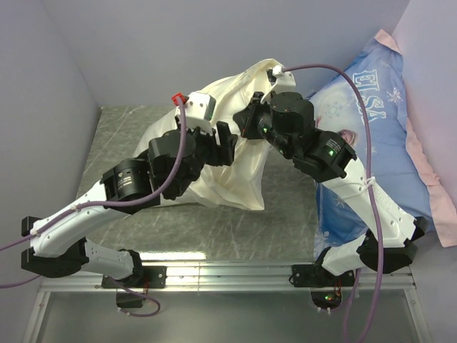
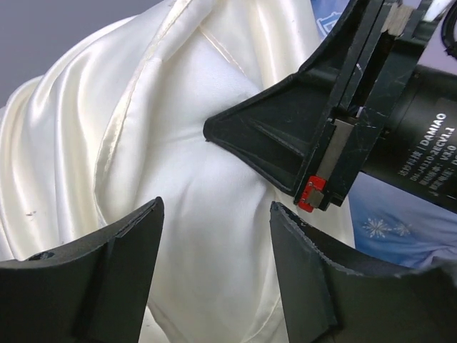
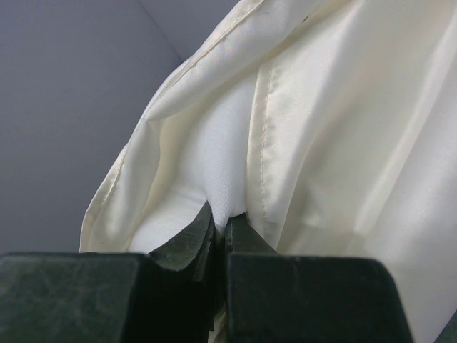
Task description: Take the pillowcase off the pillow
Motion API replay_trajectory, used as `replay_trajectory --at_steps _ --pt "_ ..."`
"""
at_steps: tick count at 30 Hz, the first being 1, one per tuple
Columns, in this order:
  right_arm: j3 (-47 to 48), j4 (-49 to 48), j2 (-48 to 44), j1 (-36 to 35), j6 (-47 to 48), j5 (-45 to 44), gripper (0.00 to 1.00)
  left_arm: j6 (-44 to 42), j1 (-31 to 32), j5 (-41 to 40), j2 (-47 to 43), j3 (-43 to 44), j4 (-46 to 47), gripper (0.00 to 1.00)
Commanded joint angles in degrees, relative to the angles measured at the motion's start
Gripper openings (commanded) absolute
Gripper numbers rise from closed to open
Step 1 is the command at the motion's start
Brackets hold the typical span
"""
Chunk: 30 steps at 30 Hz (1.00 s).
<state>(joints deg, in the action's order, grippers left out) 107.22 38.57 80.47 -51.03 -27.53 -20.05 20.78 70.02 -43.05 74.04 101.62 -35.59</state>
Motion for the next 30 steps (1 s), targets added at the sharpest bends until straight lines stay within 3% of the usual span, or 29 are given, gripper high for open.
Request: replay_trajectory --at_steps 1,18,20,24,27,29,30 --pt "2.1 -6.8 -2.6 -0.6 0.1 0.3 0.00 -0.1 -1.0 2.3 2.1 1.8 -0.6 0.68" --pt "2.6 -6.5 -3.6 -0.7 1.0 0.3 0.00 -1.6 -5.9 10.5 6.5 1.9 -2.7 0.79" --pt "3.1 -6.3 -3.7 -0.7 0.9 0.4 0.00 -1.6 -6.8 11.7 6.1 0.9 -1.9 0.87" --pt "4.2 -5.4 -2.7 -0.7 1.3 -0.2 0.00 -1.5 -7.4 16.8 4.3 -0.5 1.1 0.87" --pt "3.6 -6.0 -2.7 -0.7 1.0 0.5 0.00 -1.0 -9.4 18.9 4.4 -1.2 1.7 0.85" --pt "3.4 -6.1 -2.6 -0.9 1.0 0.8 0.00 -0.6 -10.3 17.7 5.7 -0.6 0.8 0.76" --pt "3.3 -6.3 -2.6 -1.2 0.8 0.7 0.00 -0.4 -10.5 17.0 6.0 -0.4 0.6 0.57"
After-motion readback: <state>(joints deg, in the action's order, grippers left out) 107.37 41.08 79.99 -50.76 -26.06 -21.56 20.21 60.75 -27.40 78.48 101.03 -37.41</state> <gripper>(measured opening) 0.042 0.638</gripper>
